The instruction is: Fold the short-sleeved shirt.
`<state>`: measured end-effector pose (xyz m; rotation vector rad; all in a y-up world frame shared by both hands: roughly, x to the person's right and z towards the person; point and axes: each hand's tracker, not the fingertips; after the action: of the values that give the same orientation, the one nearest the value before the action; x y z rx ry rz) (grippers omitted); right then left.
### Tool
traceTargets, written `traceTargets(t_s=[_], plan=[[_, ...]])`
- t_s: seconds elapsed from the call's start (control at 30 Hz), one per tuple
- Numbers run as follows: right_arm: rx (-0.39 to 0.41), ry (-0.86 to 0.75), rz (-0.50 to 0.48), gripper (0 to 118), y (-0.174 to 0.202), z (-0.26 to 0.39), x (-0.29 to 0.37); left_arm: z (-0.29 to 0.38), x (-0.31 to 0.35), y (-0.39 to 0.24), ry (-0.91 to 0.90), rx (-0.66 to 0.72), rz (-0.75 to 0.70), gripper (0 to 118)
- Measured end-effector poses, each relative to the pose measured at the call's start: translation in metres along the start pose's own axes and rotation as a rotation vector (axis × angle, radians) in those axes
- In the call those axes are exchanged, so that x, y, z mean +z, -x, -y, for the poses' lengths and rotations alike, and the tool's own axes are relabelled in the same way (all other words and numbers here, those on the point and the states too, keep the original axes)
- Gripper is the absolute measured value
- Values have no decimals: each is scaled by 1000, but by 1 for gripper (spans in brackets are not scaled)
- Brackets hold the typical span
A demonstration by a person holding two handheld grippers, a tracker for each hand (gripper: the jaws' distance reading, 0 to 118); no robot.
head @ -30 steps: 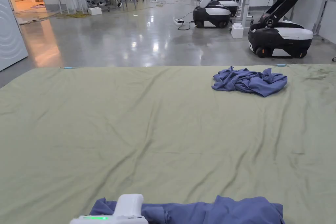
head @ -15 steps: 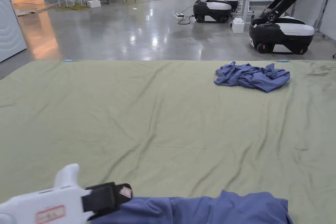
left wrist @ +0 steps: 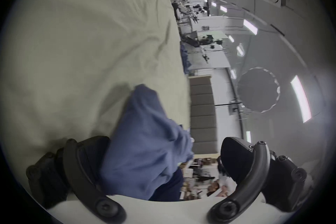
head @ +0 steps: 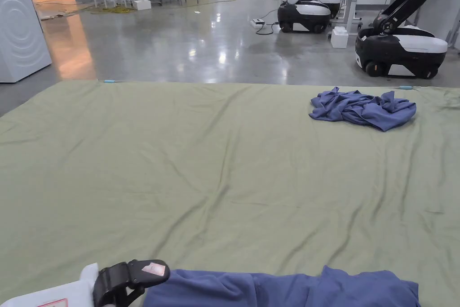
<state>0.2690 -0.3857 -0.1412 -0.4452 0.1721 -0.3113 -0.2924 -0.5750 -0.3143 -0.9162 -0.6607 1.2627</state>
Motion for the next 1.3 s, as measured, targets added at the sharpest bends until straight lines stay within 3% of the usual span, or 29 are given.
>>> traceTargets(t_s=[0.07,0.1,0.13,0.17,0.2,0.27,0.37,0.47,0.6,0.7,0.83,1.03,1.3], plan=[[-5,-7,-5,3,2,-2,2,-8,-14,1,40,36,27,118],[-6,-10,-4,3,2,-3,4,-9,-19,0,49,31,-25,102],[-5,-14,-3,3,3,-3,5,-9,-26,-1,49,9,-147,65],[-4,-18,1,3,3,-4,7,-5,-32,0,54,-33,-290,14],[-3,-21,5,3,3,-5,8,-1,-29,5,45,-35,-312,10],[0,-24,15,3,4,-7,10,-7,-15,0,31,0,-166,10],[1,-27,21,3,2,-9,12,-6,24,-13,-75,-47,-221,10],[4,-33,20,3,2,-11,13,-3,68,-23,-150,-41,-180,10],[-6,-41,3,3,0,-12,13,-6,121,-40,-294,-80,-345,10],[-26,-40,-16,3,-4,-9,10,-5,132,-58,-296,-126,-448,10],[-46,-35,-37,3,-5,-8,6,12,98,-109,-253,-254,-423,10],[-36,-52,-54,3,-6,-5,15,34,-15,-171,-83,-469,-507,10],[-83,-73,-7,3,-29,8,39,90,-169,-161,151,-679,-626,10]])
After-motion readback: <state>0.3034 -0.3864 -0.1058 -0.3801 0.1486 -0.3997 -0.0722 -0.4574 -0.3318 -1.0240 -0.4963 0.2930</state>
